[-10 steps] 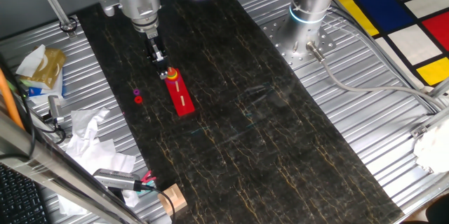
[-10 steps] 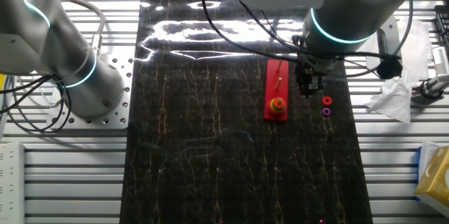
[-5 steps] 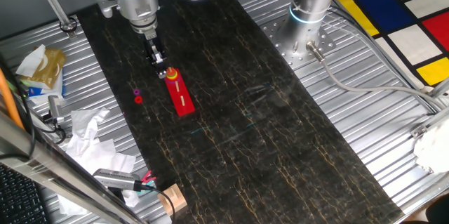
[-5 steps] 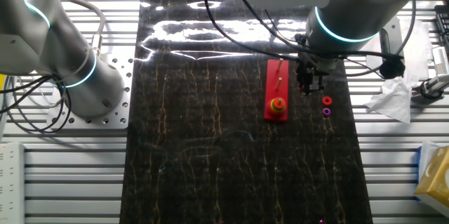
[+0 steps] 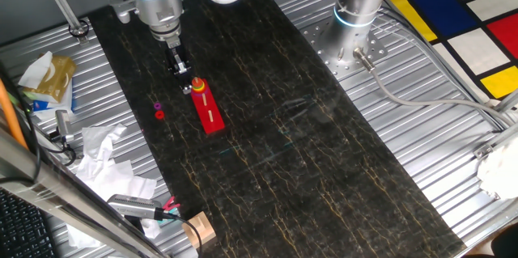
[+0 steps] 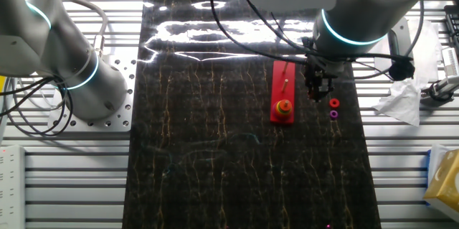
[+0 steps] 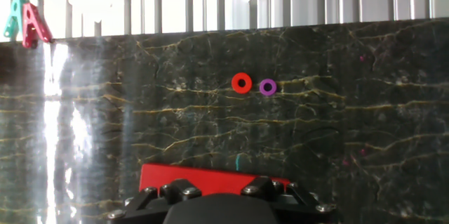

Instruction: Take out one Hanoi block and throw it aside

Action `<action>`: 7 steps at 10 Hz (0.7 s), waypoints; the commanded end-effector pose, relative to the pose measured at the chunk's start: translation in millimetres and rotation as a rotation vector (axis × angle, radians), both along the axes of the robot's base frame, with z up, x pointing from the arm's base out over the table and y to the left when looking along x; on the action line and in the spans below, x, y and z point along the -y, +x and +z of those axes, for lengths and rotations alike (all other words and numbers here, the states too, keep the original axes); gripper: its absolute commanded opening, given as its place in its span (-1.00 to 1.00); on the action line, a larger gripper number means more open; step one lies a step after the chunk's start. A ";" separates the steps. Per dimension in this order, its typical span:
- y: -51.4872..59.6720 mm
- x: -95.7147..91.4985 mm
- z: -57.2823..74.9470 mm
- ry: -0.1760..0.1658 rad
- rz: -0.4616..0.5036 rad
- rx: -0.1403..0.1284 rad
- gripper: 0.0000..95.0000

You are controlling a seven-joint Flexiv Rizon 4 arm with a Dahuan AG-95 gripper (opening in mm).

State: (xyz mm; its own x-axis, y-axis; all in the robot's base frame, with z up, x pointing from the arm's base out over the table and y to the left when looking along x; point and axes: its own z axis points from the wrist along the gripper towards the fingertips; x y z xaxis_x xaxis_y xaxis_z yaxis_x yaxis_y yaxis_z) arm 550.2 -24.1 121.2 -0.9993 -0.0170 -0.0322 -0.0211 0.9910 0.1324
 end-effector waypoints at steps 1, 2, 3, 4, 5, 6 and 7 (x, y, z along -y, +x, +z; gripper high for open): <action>-0.7 0.7 -3.1 -0.007 0.001 0.003 0.20; -0.5 1.0 -5.1 -0.016 0.005 0.003 0.20; -0.3 1.2 -6.8 -0.024 0.007 0.003 0.20; -0.2 1.4 -7.9 -0.034 0.006 0.001 0.20; -0.2 2.0 -9.2 -0.056 0.008 -0.001 0.20; -0.4 3.2 -10.7 -0.073 0.010 0.000 0.20; -0.8 5.9 -13.6 -0.075 0.011 0.002 0.20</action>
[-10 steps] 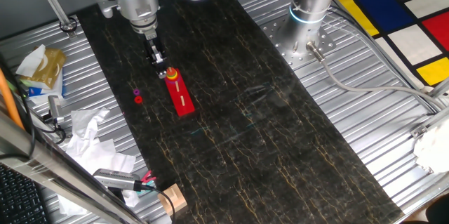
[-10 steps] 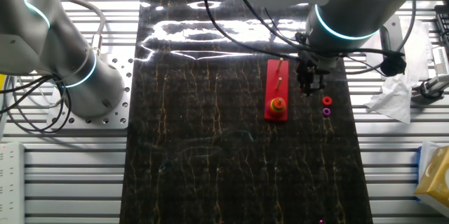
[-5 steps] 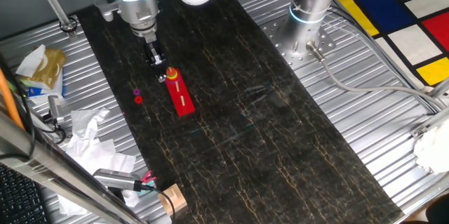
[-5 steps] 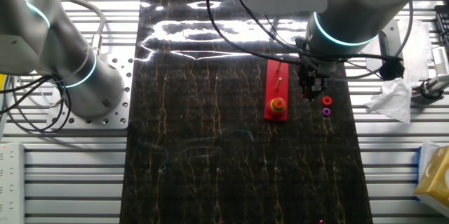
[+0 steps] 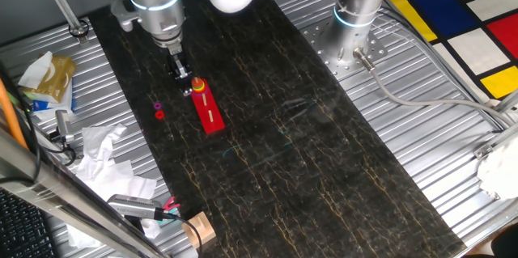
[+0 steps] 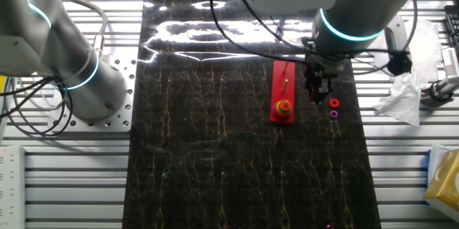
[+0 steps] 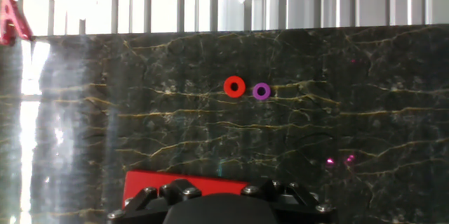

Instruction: Take out one Hanoi block and throw it aside

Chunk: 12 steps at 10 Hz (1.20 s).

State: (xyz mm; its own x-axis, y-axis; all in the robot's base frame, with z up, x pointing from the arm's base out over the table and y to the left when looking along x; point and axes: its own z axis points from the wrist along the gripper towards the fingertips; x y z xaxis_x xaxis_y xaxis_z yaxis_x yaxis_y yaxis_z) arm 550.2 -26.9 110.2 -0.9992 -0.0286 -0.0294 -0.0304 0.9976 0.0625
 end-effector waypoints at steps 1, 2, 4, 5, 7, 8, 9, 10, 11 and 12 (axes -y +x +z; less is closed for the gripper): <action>-1.0 4.6 -4.0 -0.003 0.004 0.003 0.20; -3.1 8.5 -7.6 -0.006 0.006 -0.005 0.20; -6.8 12.3 -10.7 -0.008 0.005 -0.008 0.20; -9.0 13.1 -12.3 -0.007 0.002 -0.007 0.20; -14.7 15.3 -16.6 -0.004 0.000 -0.004 0.20; -17.3 15.9 -18.2 -0.005 -0.001 -0.004 0.20; -18.2 16.2 -18.8 -0.005 0.000 -0.003 0.20; -20.4 16.7 -20.2 -0.005 0.000 -0.002 0.20; -22.5 17.5 -22.0 -0.006 0.001 -0.001 0.20; -24.6 18.9 -24.9 -0.004 0.004 0.001 0.20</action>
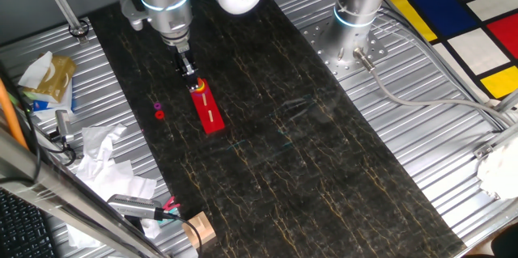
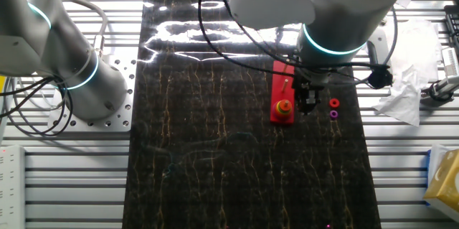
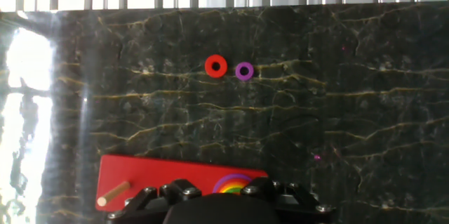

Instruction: Take out one Hanoi block and throw it aside

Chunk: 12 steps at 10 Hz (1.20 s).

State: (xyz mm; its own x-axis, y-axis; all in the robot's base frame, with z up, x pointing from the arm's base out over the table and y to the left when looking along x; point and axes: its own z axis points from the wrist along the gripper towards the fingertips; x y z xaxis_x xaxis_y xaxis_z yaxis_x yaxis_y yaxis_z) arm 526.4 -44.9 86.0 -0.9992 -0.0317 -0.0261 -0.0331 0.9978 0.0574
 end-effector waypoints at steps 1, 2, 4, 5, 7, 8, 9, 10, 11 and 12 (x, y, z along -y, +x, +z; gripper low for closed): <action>-2.3 1.4 -2.4 0.002 0.001 0.006 0.20; -3.7 2.1 -3.8 0.002 0.002 0.006 0.20; -8.2 3.1 -7.2 0.005 -0.010 -0.002 0.20; -10.3 3.8 -8.5 0.007 -0.013 -0.004 0.20; -15.7 5.6 -11.9 0.007 -0.013 -0.003 0.20; -17.4 6.3 -13.3 0.006 -0.011 -0.002 -0.20; -18.1 6.8 -14.2 0.006 -0.010 0.000 -0.20; -19.8 7.5 -16.0 0.007 -0.011 0.003 -0.20; -20.9 7.7 -17.4 0.008 -0.015 0.002 -0.20; -21.6 7.9 -19.3 0.007 -0.018 0.004 -0.20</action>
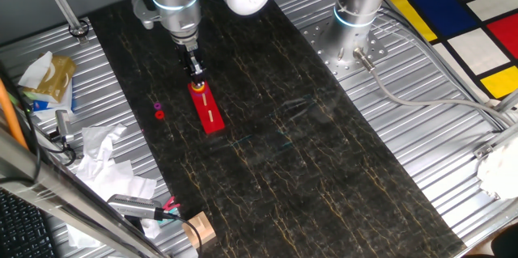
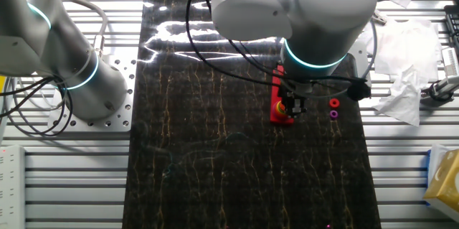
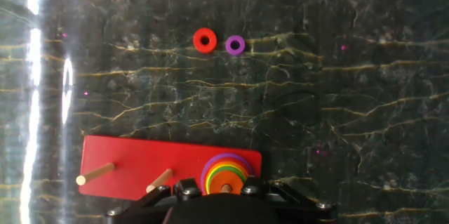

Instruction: Take out one Hanoi block and throw it aside

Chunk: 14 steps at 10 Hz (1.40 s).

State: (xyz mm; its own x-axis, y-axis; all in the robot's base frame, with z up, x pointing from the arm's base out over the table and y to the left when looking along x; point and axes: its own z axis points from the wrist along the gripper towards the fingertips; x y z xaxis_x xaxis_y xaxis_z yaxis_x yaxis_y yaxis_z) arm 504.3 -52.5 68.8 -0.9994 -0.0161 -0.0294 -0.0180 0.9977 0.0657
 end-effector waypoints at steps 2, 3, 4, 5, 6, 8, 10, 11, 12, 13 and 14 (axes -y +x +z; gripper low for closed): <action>-0.1 2.1 -5.8 0.000 -0.005 0.007 -0.20; -0.4 3.2 -6.4 0.001 -0.005 0.007 -0.20; -0.7 4.0 -6.6 0.000 -0.005 0.007 -0.20; -1.0 5.3 -6.9 0.000 -0.008 0.007 -0.20; -1.1 5.4 -7.0 0.001 -0.006 0.008 -0.20; -1.2 5.4 -8.7 0.004 -0.004 0.012 -0.20; -1.3 5.0 -11.7 0.009 -0.008 0.009 -0.20; -1.3 4.9 -12.9 0.007 -0.012 0.006 -0.20; -1.4 4.8 -13.1 0.007 -0.013 0.005 -0.20; -1.4 4.8 -13.2 0.007 -0.015 0.005 -0.20; -1.4 4.8 -13.2 0.005 -0.015 0.005 -0.20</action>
